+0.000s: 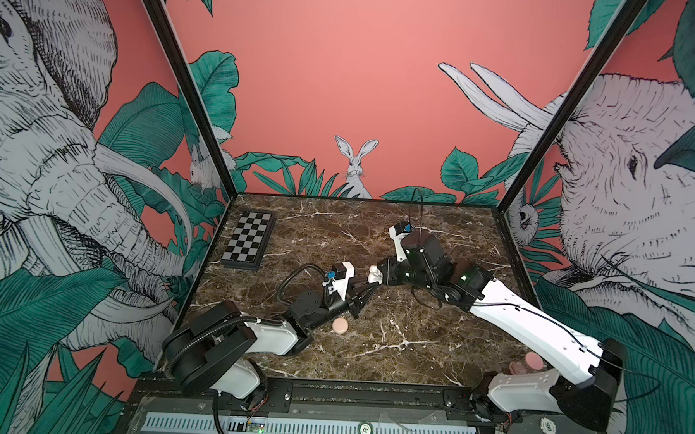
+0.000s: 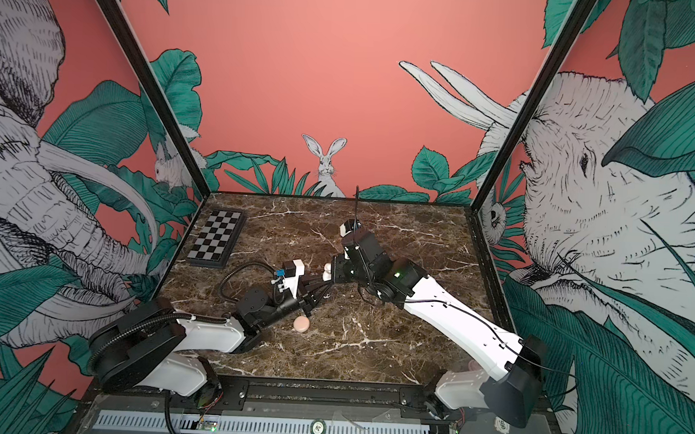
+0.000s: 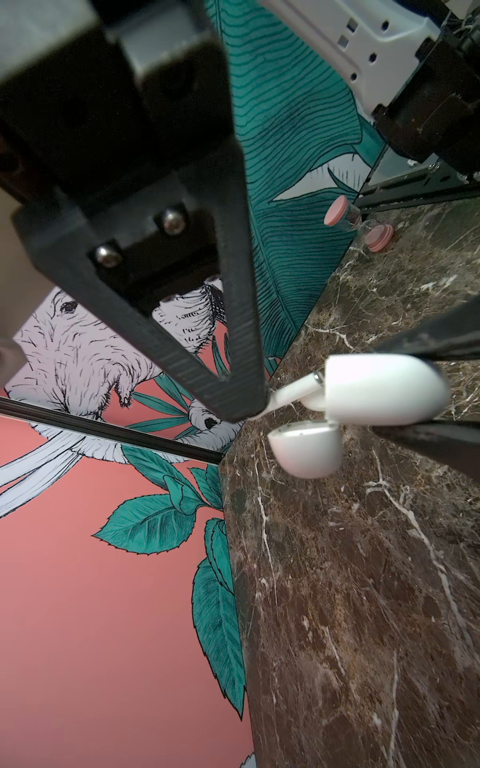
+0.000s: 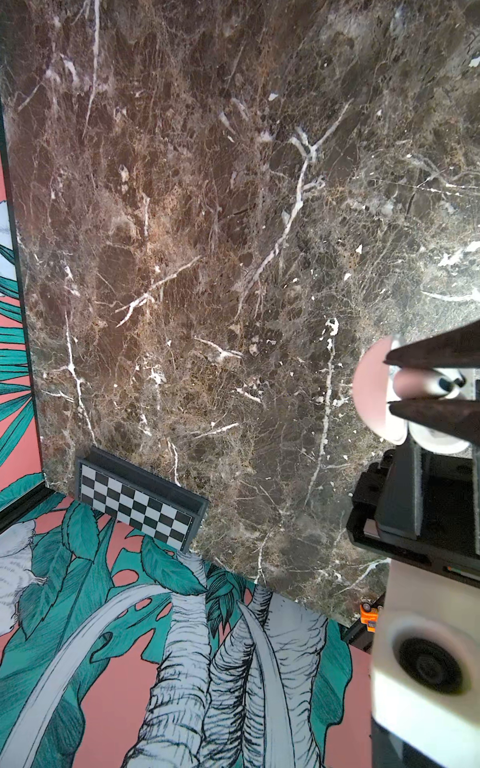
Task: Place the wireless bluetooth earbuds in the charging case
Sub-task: 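Carry the held earbud toward the open case in the left gripper, then lower the earbud stem-first toward the empty slot of the case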
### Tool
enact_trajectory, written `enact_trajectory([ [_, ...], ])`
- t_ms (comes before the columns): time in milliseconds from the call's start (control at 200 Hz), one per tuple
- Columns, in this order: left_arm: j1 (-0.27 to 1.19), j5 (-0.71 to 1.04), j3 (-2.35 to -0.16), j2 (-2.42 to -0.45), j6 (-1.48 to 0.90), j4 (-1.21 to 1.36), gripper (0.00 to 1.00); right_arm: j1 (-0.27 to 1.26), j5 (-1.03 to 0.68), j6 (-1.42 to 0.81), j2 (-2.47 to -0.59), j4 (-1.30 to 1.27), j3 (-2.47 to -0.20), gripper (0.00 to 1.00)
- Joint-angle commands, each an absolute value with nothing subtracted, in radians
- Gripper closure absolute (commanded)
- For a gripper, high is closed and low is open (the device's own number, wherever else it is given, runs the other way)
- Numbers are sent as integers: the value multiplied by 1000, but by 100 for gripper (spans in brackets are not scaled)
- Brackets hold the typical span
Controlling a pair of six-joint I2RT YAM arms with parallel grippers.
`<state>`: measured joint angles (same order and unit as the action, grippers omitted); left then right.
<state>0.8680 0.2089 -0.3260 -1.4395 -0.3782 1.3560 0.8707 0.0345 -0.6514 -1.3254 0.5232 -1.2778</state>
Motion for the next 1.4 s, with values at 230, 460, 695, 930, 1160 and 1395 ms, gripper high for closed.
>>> enact_trajectory([
  [230, 871, 213, -333, -1413, -397, 1402, 100, 887, 41, -665, -1301, 475, -1259, 91],
  [460, 871, 206, -331, -1413, -400, 1402, 100, 891, 34, -668, -1291, 466, -1243, 91],
  [695, 871, 197, -328, -1410, -402, 1402, 100, 892, 50, -664, -1276, 460, -1231, 91],
  [930, 871, 192, -327, -1404, -402, 1403, 100, 892, 40, -664, -1267, 447, -1216, 91],
  [1160, 871, 185, -325, -1404, -404, 1402, 100, 896, 36, -663, -1262, 441, -1208, 91],
  [1395, 871, 162, -322, -1394, -415, 1403, 100, 901, 31, -664, -1249, 420, -1189, 91],
])
